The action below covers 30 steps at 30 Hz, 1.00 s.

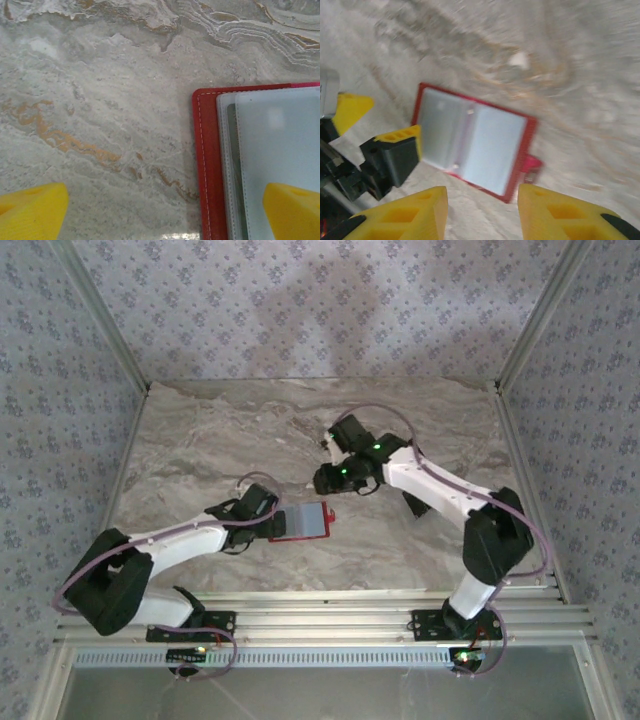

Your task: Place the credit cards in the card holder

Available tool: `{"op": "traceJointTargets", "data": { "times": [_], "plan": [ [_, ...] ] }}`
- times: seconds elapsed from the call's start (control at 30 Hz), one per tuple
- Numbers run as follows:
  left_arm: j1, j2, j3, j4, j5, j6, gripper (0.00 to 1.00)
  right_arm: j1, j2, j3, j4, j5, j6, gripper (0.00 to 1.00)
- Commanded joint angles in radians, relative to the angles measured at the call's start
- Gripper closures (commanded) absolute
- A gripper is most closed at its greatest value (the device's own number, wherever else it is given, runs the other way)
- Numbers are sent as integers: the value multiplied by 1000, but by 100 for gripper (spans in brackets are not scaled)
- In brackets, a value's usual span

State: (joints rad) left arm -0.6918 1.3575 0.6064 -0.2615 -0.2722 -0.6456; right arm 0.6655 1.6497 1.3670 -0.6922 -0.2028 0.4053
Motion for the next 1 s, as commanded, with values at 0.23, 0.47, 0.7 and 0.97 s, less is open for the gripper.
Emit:
{"op": "traceJointTargets", "data": {
  "times": [0.23, 0.47, 0.7, 0.97],
  "plan": [
    [0, 40, 33, -18, -26, 16, 0, -158, -102, -119, -197, 321, -63, 56],
    [-1, 54, 36, -61, -59, 1, 0, -202, -97, -151, -194, 357, -71, 56],
    [0, 53, 47, -68, -62, 1, 0, -226, -84, -166, -213, 435, -86, 56],
    [-1, 61, 52, -64, -58, 0, 0, -281, -91, -224, -206, 454, -94, 56]
  ]
}}
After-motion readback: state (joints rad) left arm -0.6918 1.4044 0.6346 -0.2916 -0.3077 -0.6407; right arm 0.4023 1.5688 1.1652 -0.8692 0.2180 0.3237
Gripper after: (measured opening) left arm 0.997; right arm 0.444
